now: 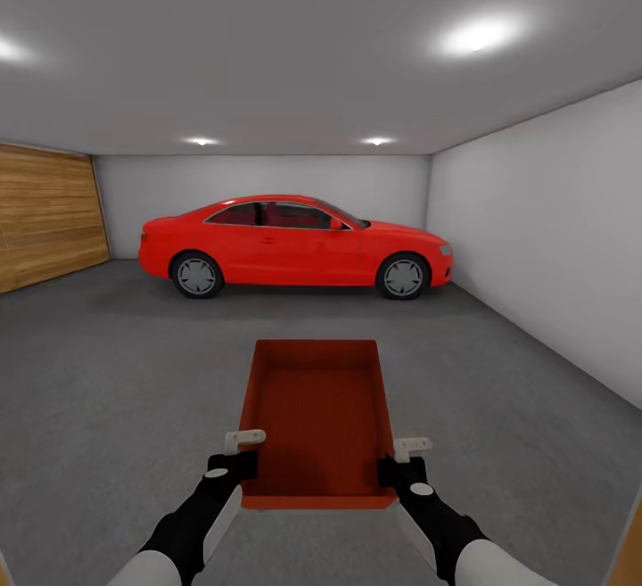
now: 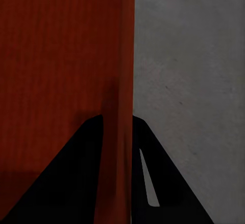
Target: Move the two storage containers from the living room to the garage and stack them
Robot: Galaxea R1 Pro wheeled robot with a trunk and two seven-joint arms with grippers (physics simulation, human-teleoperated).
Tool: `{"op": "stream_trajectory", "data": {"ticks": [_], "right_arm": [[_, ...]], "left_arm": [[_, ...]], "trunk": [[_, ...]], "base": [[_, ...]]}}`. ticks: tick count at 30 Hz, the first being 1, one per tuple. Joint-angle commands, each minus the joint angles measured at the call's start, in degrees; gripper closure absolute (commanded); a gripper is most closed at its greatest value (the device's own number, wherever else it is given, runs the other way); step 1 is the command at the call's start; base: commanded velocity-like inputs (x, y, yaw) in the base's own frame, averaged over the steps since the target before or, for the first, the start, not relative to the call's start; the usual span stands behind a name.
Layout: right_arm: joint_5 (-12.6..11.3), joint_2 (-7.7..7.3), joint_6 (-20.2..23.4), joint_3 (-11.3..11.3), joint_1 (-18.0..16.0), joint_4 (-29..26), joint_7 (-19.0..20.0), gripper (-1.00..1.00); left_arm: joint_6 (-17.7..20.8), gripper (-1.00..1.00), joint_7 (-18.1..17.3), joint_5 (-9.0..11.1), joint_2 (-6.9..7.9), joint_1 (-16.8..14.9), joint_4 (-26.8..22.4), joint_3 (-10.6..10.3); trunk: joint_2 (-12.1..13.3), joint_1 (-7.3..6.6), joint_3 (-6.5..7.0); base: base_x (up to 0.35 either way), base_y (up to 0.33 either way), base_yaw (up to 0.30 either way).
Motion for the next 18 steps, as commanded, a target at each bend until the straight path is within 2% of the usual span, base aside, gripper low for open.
{"op": "stream_trajectory", "data": {"ticks": [1, 7, 18], "right_arm": [[-0.58, -0.02, -0.19, -0.45, -0.09, 0.23, -0.27, 1.00], [-0.59, 0.01, -0.25, -0.45, -0.09, 0.36, -0.27, 1.00], [-0.58, -0.01, -0.28, -0.45, -0.09, 0.34, -0.27, 1.00]], "left_arm": [[0.45, 1.00, 1.47, -0.70, 1.99, -0.03, -0.20, 1.56], [0.45, 1.00, 1.47, -0.70, 2.09, -0.03, -0.23, 1.56], [0.45, 1.00, 1.46, -0.70, 2.13, -0.03, -0.20, 1.62]], "trunk": [[-0.07, 0.01, -0.09], [-0.07, 0.01, -0.09], [-0.07, 0.01, -0.09]], "base": [[0.000, 0.000, 0.000], [0.088, 0.000, 0.000], [0.306, 0.000, 0.000]]}}
